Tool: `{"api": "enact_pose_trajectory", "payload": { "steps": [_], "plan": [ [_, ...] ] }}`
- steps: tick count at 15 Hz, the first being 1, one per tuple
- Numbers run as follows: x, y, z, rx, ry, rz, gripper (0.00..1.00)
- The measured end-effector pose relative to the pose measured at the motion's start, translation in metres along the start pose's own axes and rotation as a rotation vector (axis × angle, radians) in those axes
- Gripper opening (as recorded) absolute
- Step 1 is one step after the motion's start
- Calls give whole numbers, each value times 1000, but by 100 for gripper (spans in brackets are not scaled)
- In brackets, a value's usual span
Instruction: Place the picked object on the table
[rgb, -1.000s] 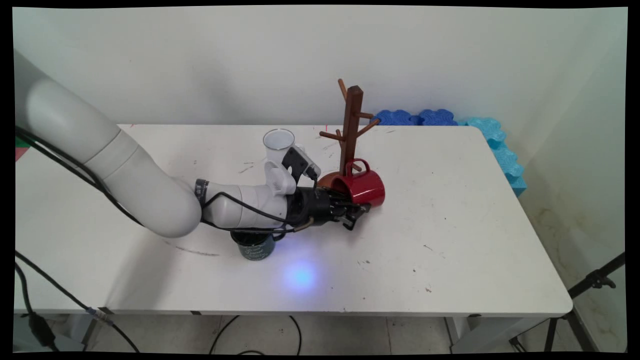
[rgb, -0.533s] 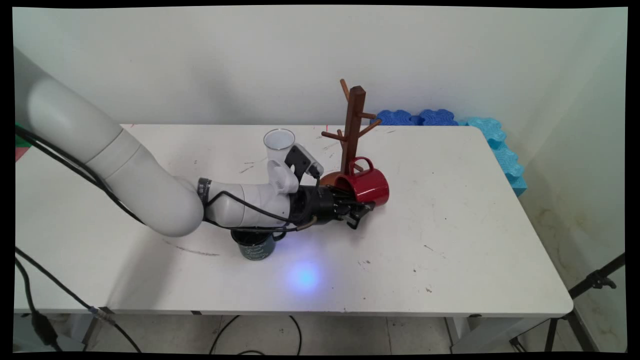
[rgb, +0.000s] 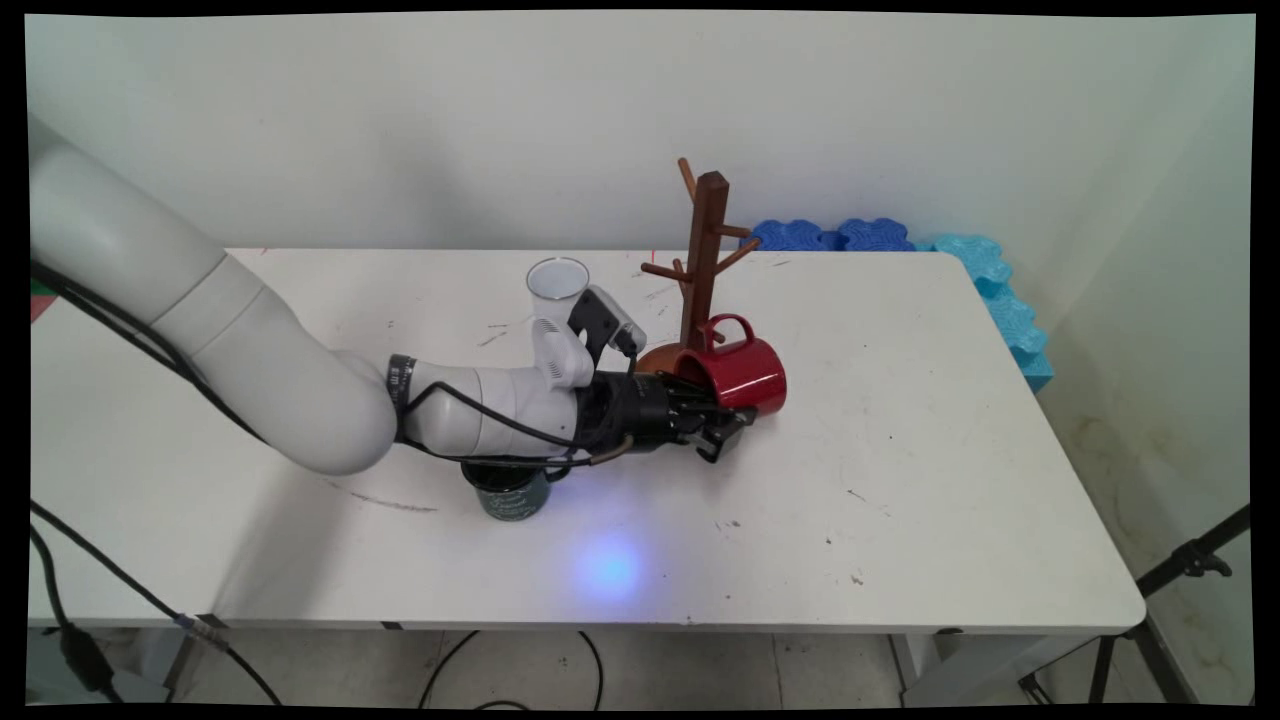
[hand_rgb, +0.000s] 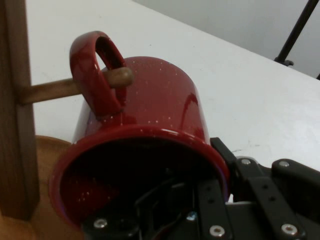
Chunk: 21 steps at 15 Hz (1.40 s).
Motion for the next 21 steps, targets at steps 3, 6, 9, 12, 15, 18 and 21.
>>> {"api": "enact_pose_trajectory", "payload": {
  "steps": [3,6,9,12,15,18,21],
  "plan": [
    [1,4,-5,-12,1,0,0],
    [3,10,-10,-28,1,-3,0],
    [6,17,-18,-43,1,-8,0],
    [9,23,-27,-58,1,-11,0],
    [14,28,-37,-70,0,-12,0],
    [18,29,-46,-77,-5,-6,0],
    [24,29,-60,-81,-24,8,0]
  ]
}}
